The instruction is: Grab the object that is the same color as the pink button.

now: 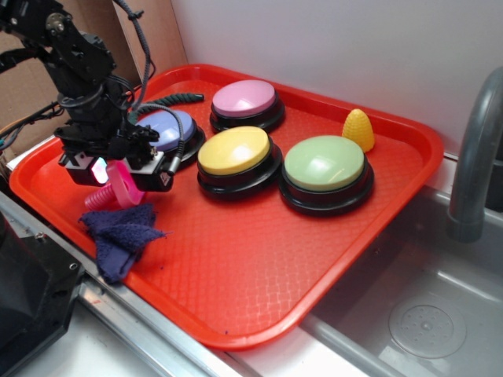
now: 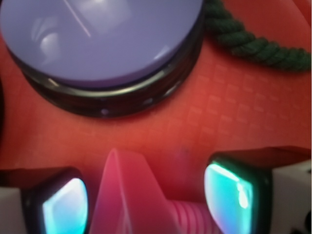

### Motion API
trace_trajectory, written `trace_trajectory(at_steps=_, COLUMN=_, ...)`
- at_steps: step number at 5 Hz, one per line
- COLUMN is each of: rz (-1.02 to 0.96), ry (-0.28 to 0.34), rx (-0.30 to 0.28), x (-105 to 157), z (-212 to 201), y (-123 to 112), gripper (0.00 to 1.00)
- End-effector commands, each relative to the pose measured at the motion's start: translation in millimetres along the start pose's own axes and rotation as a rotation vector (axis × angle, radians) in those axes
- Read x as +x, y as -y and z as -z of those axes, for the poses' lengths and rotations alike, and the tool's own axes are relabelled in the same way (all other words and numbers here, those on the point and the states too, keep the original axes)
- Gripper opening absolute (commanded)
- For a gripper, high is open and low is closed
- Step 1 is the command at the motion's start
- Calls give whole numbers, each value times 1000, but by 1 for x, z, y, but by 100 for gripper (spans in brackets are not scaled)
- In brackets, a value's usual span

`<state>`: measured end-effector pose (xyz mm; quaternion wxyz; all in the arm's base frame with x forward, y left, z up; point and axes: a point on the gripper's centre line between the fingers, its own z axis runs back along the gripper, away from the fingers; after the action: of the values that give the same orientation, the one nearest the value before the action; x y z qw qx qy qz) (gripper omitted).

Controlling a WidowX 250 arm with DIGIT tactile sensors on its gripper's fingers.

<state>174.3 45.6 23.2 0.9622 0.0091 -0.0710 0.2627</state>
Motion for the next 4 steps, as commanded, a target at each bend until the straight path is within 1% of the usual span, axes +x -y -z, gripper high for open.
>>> trace_trajectory(at_steps=1, rz=-11, ry=34, rx=-19, x=1, z=3, y=-1, gripper=0)
trace_trajectory(at_steps=3, rz=-30, ry=33, rx=-26, x=5, z=-1, y=0, gripper=0)
trace_trajectory(at_steps=4, rz=-41, ry=62, rx=-58, x=12, z=-25, y=5, gripper=0)
